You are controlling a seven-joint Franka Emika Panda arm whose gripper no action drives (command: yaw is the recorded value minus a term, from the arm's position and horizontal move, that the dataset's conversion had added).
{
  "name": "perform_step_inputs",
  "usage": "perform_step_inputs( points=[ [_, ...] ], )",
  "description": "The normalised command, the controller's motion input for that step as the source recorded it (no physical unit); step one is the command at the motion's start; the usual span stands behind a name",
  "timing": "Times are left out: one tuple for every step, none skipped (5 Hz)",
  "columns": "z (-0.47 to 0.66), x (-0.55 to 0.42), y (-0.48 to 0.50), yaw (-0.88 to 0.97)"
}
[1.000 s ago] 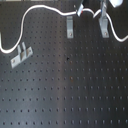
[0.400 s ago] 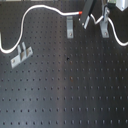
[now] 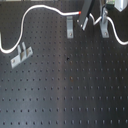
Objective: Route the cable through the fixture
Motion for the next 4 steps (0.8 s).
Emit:
perform_step_inputs(
  points=[
    [0.00, 0.073, -0.103, -0.31],
    [0.00, 0.055, -0.070, -0.32],
    [0.00, -0.036, -0.033, -0.13],
    [0.00, -0.002, -0.002, 0.00]
  ],
)
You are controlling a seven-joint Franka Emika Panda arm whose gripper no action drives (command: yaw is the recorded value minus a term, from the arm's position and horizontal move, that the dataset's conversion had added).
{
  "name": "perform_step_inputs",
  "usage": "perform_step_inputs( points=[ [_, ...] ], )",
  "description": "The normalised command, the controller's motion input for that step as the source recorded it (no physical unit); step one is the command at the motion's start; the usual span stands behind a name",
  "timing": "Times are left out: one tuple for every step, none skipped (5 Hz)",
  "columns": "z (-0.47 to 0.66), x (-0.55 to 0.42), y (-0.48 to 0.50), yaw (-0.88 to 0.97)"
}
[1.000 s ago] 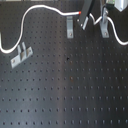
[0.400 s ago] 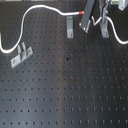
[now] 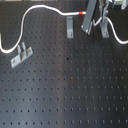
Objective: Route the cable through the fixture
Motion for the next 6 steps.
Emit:
perform_step_inputs(
  points=[
    [0.00, 0.000, 0.000, -0.06],
    [0.00, 0.090, -0.088, -0.15],
    [0.00, 0.206, -0.190, -0.18],
    [0.00, 0.000, 0.000, -0.08],
    [0.00, -0.043, -0.057, -0.03],
    [0.00, -0.060, -0.230, 0.00]
  ],
)
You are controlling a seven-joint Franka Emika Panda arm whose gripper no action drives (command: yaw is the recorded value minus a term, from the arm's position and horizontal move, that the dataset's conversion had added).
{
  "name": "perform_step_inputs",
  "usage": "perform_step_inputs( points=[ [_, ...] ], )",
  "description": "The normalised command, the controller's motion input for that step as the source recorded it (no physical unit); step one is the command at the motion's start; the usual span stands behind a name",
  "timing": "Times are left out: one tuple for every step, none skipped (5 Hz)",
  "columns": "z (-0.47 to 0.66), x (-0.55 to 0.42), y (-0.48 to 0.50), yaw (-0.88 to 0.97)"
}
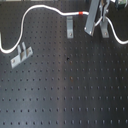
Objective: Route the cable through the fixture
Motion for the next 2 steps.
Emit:
perform_step_inputs(
  points=[
    [0.00, -0.112, -0.272, 0.00],
    [0.00, -0.131, -0.217, 0.00]
  ],
)
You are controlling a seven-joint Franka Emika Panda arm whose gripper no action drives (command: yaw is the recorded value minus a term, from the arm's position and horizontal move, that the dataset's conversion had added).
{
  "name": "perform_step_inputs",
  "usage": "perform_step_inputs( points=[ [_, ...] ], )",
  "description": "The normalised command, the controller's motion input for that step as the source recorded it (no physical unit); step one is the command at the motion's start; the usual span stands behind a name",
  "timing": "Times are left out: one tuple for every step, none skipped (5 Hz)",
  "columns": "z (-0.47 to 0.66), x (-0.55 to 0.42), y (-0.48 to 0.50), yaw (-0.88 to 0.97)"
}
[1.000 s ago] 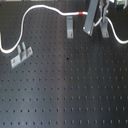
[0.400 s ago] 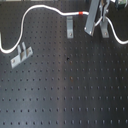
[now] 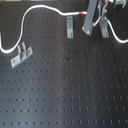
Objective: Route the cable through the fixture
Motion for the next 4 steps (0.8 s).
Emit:
perform_step_inputs(
  points=[
    [0.00, -0.126, -0.207, 0.00],
    [0.00, -0.120, -0.212, 0.00],
    [0.00, -0.118, -0.225, 0.00],
    [0.01, -0.116, -0.231, 0.00]
  ],
)
